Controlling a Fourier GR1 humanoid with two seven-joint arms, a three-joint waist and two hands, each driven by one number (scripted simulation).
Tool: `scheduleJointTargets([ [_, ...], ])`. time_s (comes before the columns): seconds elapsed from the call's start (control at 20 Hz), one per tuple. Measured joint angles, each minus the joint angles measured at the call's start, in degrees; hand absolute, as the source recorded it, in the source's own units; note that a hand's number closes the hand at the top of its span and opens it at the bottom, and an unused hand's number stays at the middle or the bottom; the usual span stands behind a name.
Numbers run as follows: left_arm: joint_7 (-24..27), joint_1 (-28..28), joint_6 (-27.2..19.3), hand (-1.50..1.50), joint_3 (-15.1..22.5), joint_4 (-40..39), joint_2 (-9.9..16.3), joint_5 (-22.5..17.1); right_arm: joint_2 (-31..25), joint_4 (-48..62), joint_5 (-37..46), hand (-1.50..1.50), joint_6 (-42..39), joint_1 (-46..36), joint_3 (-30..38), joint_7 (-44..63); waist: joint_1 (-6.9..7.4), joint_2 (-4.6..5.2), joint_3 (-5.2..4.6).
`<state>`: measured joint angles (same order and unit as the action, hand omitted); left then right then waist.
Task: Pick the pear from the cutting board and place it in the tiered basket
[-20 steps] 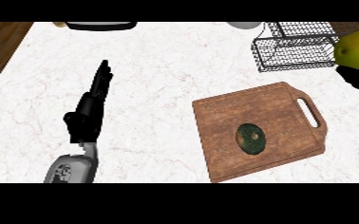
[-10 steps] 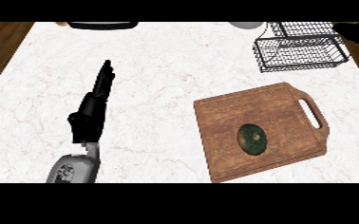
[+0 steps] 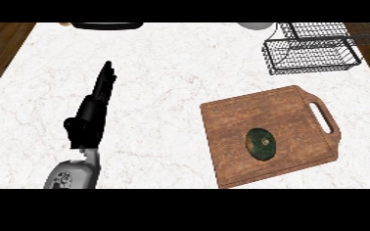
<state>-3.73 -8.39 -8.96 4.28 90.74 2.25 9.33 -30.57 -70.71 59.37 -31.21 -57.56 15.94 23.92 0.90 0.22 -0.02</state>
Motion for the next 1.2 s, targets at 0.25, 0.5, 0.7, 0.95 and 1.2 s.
scheduleJointTargets([
  [0.25, 0.1, 0.0, -0.6, 0.0, 1.0, -0.3, -1.0, 0.6, -3.3, 11.6, 2.8, 1.5, 7.4, -1.4, -1.2, -6.3, 0.24, 0.13, 0.02],
  [0.5, 0.6, 0.0, -1.0, 0.0, 1.4, -0.9, -1.2, 0.8, -2.4, 20.6, 1.0, -1.5, 13.5, -2.6, 3.4, -5.7, 0.38, 0.22, 0.05],
  [0.7, 0.9, 0.4, 0.0, 0.0, 0.6, -0.4, -0.4, -0.1, -1.7, 25.8, -2.3, -1.5, 16.2, -3.3, 7.2, -6.8, 0.36, 0.17, 0.05],
  [0.95, 0.7, 1.1, -0.6, 0.0, 1.3, -0.1, -0.9, 0.6, -1.9, 28.7, -7.2, -1.5, 19.2, -5.3, 12.2, -7.6, 0.14, 0.09, 0.05],
  [1.2, 0.7, 0.1, 0.0, 0.0, -0.3, -0.8, -0.1, -0.2, -4.2, 28.5, -11.3, -1.5, 24.4, -5.7, 18.0, -6.4, -0.36, -0.02, 0.05],
])
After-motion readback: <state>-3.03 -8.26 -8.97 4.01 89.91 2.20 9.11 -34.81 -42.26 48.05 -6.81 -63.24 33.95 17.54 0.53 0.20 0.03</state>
